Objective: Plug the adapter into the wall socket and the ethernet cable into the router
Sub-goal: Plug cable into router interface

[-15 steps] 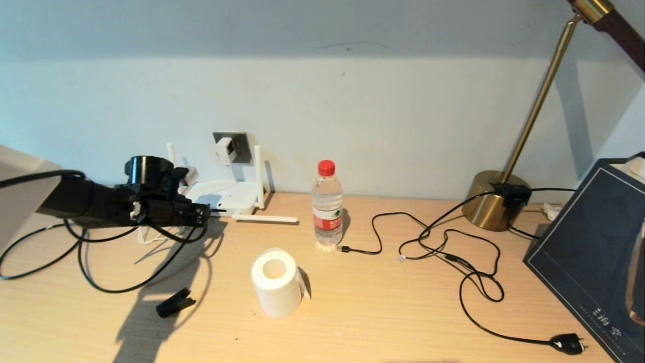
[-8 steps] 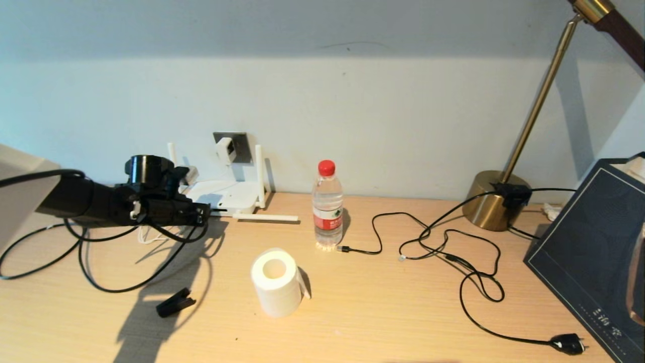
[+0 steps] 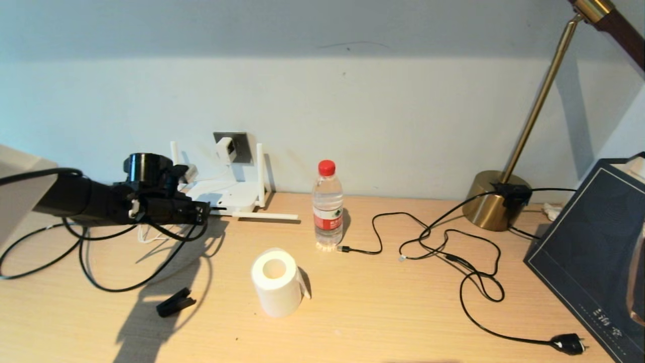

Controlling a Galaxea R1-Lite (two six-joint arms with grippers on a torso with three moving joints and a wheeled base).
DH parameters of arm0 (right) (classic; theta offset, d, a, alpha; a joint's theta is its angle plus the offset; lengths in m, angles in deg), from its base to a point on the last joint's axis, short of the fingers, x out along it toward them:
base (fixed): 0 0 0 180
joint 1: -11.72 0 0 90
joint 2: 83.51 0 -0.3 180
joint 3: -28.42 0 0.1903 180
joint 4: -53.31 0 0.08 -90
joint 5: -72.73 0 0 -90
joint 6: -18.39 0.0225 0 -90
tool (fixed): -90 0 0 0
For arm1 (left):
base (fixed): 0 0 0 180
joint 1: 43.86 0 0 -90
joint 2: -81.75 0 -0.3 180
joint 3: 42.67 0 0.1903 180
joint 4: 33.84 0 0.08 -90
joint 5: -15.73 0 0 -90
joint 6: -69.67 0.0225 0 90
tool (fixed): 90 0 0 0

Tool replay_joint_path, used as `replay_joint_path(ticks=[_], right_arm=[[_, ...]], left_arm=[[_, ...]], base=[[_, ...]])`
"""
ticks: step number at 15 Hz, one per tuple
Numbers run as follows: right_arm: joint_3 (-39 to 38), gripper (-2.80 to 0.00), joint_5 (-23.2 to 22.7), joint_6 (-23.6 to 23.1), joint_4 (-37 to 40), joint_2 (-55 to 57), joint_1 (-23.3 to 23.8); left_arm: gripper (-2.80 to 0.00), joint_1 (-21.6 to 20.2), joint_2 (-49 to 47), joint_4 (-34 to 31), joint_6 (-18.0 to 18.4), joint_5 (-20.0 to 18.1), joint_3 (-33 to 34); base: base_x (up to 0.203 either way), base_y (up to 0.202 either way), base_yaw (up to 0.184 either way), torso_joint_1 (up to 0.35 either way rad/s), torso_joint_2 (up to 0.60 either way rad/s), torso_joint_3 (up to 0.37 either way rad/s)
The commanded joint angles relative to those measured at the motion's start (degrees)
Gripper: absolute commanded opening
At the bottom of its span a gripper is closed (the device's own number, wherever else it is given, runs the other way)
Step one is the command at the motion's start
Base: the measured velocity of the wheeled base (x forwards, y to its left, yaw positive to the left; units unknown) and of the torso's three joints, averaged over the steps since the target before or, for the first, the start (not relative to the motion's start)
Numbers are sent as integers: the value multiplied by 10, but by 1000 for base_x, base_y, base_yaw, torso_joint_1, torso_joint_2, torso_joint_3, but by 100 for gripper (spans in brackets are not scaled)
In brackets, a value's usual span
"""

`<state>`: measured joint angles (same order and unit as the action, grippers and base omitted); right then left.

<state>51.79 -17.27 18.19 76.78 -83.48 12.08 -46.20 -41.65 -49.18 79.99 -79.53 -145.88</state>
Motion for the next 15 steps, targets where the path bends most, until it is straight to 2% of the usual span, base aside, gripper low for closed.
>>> replay_joint_path(ticks=[1, 15], right_arm=[[0, -280, 0, 0, 0, 0, 0], [0, -280, 0, 0, 0, 1, 0]], left_arm=[[-280, 0, 4, 0, 0, -2, 0], [-280, 1, 6, -24, 0, -12, 2]], base=[[0, 0, 0, 0, 0, 0], [0, 0, 0, 0, 0, 0]])
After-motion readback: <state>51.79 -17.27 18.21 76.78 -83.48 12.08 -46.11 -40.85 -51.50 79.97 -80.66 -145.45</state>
